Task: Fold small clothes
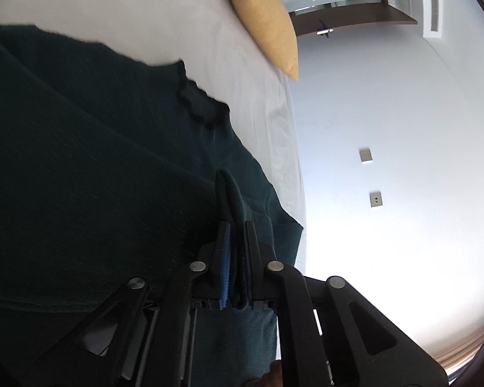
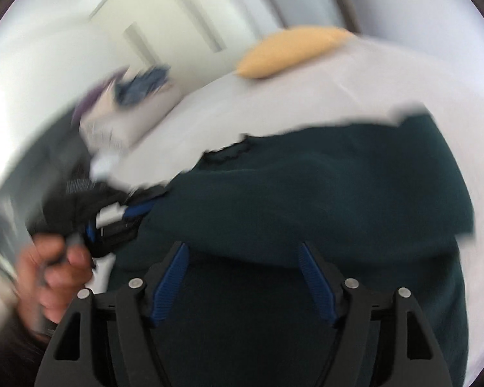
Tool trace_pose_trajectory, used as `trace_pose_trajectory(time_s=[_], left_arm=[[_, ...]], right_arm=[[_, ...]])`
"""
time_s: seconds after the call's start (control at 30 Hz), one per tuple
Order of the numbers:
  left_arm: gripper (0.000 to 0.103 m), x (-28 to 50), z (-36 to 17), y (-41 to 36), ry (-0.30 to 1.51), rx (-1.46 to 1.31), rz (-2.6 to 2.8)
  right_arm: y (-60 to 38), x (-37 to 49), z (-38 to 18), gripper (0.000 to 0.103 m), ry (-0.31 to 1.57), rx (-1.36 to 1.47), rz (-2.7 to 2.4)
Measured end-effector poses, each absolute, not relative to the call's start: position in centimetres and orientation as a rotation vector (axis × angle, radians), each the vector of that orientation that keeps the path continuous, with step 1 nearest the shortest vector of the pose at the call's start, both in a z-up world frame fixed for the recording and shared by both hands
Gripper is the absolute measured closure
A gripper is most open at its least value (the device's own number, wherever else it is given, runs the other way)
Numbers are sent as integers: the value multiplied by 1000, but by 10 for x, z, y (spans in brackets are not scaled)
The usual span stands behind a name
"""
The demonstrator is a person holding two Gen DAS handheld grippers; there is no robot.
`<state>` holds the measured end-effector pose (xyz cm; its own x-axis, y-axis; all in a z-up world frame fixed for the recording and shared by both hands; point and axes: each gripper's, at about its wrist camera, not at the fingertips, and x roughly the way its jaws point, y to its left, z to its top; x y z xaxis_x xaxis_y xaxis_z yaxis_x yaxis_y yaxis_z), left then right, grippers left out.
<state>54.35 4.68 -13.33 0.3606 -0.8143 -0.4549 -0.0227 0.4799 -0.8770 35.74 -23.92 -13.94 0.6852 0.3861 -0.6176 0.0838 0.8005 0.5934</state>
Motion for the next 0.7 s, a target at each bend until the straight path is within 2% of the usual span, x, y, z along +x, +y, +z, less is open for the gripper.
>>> trace_pose_trajectory(time_s=[0.1,0.17,0.27,0.3,0.33,0.37,0.4,0.43,0.6,0.67,0.7], left_arm=[[101,543,-135,48,1097,-938,-604],[101,545,-140,43,1126,-884,-568],[98,545,-148,39,1163,-805,-487],[88,543,-148,41,1158,-808,-484],[64,542,-147,43,1161,-815,-494],[46,541,-145,42,1163,-818,-507],[20,540,-140,43,1141,-814,-512],[16,539,-136,44,1120,-798,-508],[17,548,-135,35,1175,-798,-589],[19,553,-142,21,1227,-770,-614],[26,553,-147,13,1260,-762,-626]], right_arm=[[-274,345,-161,28,813,863,124],[-279,342,-169,31,816,890,113],[-273,340,-166,31,808,874,129],[-273,340,-166,31,808,872,136],[-273,340,-166,31,810,868,141],[-271,340,-167,31,812,860,142],[-272,341,-168,31,812,860,141],[-272,341,-168,31,812,864,143],[-277,338,-168,31,802,898,142],[-281,336,-169,31,800,913,140],[-283,336,-170,31,803,924,139]])
